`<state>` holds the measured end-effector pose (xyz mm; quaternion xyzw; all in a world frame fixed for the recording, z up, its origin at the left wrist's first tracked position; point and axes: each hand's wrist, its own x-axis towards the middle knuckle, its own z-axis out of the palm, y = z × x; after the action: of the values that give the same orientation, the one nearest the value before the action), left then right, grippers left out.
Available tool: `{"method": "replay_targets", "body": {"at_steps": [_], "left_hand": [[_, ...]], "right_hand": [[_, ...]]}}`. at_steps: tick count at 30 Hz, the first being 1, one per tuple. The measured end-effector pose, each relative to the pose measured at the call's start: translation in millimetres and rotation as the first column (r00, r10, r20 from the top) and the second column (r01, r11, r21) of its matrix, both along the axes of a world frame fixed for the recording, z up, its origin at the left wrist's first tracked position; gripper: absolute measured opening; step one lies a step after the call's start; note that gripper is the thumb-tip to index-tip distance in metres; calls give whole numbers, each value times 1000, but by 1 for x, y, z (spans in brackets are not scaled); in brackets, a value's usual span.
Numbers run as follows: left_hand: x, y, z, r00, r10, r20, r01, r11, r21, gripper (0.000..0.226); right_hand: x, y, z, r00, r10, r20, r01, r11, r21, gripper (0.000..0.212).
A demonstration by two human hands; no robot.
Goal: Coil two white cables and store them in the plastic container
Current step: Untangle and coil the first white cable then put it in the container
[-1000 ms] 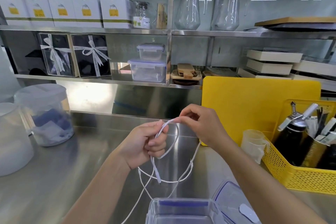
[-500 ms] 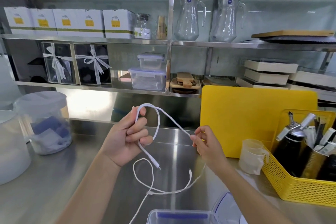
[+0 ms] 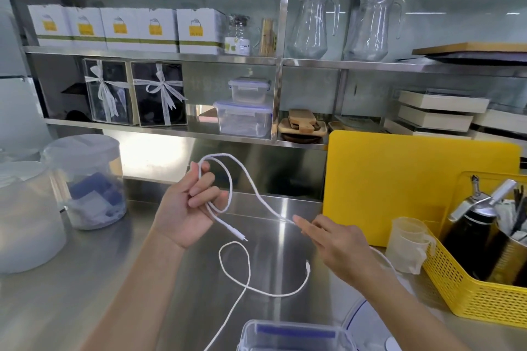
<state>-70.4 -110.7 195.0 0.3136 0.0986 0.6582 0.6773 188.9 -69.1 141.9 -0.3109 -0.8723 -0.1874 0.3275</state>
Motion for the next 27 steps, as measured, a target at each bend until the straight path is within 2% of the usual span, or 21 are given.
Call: {"method": "replay_targets", "body": {"at_steps": [2, 4, 7, 10, 13, 16, 18, 23, 27], "left_hand": [[6, 5, -4, 990, 57, -128, -63, 997, -42, 31], [13, 10, -8, 971, 66, -231, -82, 995, -61, 36], [26, 12, -14, 941, 43, -337, -68, 996, -62, 37], [43, 9, -20, 903, -14, -429, -21, 997, -77, 32], [59, 4, -22, 853, -104, -512, 54, 992, -112, 31], [69, -1, -22, 755, -122, -644, 70, 992, -106, 37], [73, -5, -21, 729, -123, -673, 94, 992, -80, 31], [76, -9, -20, 673, -187, -715, 165, 981, -101, 16], [78, -13, -18, 690, -244, -681, 226, 967, -118, 10]], "right_hand": [[-6, -10, 11, 990, 56, 127, -56, 998, -1, 35], [-14, -22, 24, 970, 159, 183, -143, 985, -98, 13], [-22, -37, 47, 950, 293, 108, -253, 924, -285, 11], [-29, -43, 64, 931, 363, 28, -328, 870, -368, 14], [-32, -42, 70, 933, 351, -81, -357, 872, -336, 12], [-28, -36, 71, 938, 250, -241, -319, 893, -318, 5], [-23, -32, 70, 934, 196, -298, -286, 910, -300, 3], [-16, -27, 69, 937, 141, -319, -226, 942, -249, 11], [-10, -25, 74, 927, 132, -351, -215, 954, -209, 14]]}}
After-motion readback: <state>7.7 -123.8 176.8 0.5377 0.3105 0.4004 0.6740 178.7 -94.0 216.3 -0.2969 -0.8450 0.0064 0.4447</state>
